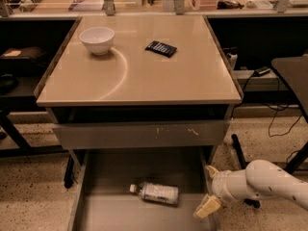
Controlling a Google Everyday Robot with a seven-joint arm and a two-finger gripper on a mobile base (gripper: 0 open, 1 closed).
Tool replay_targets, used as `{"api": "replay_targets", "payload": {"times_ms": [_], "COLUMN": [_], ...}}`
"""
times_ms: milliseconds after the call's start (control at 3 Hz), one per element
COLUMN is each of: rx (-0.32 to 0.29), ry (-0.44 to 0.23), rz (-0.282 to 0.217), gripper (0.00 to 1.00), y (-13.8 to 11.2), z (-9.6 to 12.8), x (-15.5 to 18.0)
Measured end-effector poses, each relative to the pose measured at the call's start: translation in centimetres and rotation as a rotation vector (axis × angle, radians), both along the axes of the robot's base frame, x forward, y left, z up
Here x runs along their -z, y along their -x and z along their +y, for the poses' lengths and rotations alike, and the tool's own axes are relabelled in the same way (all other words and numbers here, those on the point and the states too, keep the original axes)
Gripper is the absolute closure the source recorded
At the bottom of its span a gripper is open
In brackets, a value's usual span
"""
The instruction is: Pick blue plastic bottle from middle drawer and place on counter
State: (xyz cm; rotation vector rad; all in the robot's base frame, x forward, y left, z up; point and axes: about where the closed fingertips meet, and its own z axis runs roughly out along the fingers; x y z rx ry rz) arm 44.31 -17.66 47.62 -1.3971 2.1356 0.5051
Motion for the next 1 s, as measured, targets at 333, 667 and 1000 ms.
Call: {"api": "replay_targets", "payload": {"times_ms": [333, 667, 1000], "rx": [-0.014, -0.101, -0.216], "ry": [-0.036, -0.034, -0.010], "rz": [-0.062, -0.081, -0.080], "gripper": [0.00, 0.00, 0.00], "y": [-1.0, -0.8, -0.3], "z": [1.9, 4.5, 7.2], "x": [1.9, 3.5, 5.1]}}
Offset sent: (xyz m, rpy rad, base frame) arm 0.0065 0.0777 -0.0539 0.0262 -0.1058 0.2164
